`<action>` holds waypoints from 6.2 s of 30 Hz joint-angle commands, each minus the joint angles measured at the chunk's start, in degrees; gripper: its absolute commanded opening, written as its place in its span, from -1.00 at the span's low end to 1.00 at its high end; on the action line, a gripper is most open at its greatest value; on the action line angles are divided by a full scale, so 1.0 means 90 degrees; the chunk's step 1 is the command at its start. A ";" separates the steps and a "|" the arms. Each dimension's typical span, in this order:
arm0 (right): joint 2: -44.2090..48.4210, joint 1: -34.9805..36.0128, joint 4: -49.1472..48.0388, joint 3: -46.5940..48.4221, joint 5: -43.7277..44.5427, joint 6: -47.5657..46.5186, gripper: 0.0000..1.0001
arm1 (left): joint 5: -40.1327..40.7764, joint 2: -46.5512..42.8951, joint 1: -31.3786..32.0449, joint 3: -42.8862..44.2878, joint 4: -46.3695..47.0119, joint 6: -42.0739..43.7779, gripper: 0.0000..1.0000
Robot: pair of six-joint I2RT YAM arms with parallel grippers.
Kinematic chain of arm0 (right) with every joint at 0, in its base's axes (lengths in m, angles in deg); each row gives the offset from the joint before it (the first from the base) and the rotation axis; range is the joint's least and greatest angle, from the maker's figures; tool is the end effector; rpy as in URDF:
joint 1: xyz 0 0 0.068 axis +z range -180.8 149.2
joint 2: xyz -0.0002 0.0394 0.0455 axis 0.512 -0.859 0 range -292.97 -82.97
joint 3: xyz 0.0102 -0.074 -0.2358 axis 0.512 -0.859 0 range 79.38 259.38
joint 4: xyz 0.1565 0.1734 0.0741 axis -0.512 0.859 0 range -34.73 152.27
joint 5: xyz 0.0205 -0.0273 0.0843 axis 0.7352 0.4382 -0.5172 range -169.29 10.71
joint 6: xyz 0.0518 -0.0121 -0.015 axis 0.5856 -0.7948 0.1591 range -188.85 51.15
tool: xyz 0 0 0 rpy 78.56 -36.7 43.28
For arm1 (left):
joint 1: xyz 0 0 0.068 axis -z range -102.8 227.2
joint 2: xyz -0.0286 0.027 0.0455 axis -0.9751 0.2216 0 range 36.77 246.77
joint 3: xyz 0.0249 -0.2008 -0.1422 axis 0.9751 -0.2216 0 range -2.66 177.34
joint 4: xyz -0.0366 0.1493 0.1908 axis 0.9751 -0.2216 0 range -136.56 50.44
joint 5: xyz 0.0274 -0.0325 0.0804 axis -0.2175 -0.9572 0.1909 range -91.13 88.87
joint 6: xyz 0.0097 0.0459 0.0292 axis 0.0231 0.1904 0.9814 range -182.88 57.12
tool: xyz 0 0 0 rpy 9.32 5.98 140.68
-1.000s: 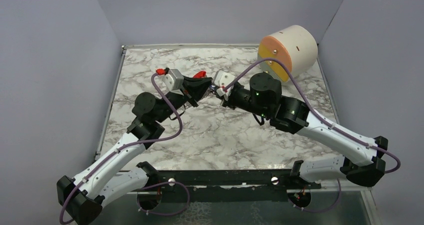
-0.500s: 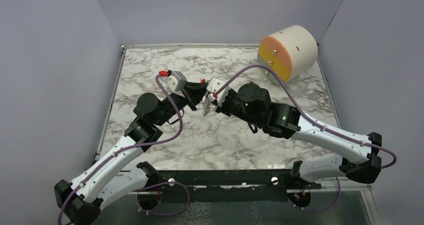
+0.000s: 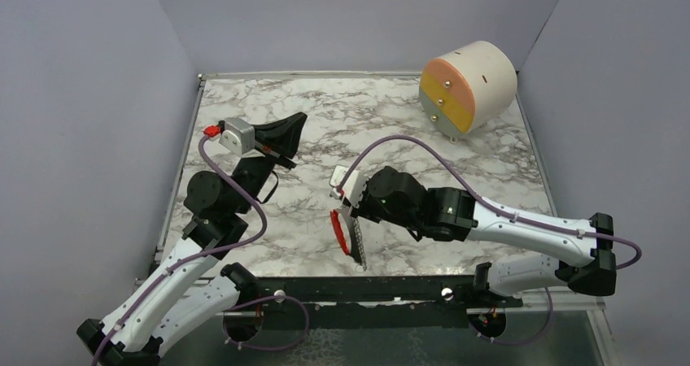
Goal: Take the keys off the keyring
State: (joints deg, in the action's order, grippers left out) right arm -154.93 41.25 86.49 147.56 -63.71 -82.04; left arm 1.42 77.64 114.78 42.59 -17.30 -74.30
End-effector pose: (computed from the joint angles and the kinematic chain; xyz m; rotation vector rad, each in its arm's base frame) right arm 0.0921 0.2515 0.3210 -1.3529 1.6980 0.2958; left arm 0.1295 -0.0977 0.3963 0.2171 1.1146 -0.7397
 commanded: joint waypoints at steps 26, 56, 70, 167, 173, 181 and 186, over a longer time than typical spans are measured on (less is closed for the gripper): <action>0.1203 0.0022 -0.1262 -0.0349 0.0354 -0.0202 -0.98 | -0.0891 -0.0118 0.0000 -0.0662 -0.0339 0.0012 -0.27; 0.1698 0.0029 -0.1620 -0.0554 -0.0279 -0.0379 -0.98 | -0.4424 0.0252 0.0003 -0.1202 0.1648 0.0309 -0.43; 0.1764 0.0023 -0.1682 -0.0598 -0.0334 -0.0380 -0.98 | -0.4964 0.0682 0.0000 -0.1329 0.1666 0.0887 -0.41; 0.1861 0.0023 -0.1782 -0.0672 -0.0460 -0.0395 -0.98 | -0.5470 0.0524 0.0004 -0.1230 0.1403 0.0766 -0.40; 0.2007 0.0022 -0.1774 -0.0727 -0.0599 -0.0394 -0.98 | -0.4971 0.0110 0.0004 -0.1097 0.0802 0.1232 -0.37; 0.2132 0.0027 -0.1813 -0.0754 -0.0959 -0.0434 -0.98 | -0.4019 -0.0275 0.0004 -0.0903 0.0693 0.1234 -0.24; 0.2214 0.0024 -0.1834 -0.0796 -0.1264 -0.0490 -0.98 | -0.4625 0.0154 0.0004 -0.0595 0.0632 0.1102 -0.06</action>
State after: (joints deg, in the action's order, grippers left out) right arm -136.57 41.14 73.16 141.01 -71.12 -85.66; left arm -38.99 76.35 114.76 34.00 -10.92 -63.68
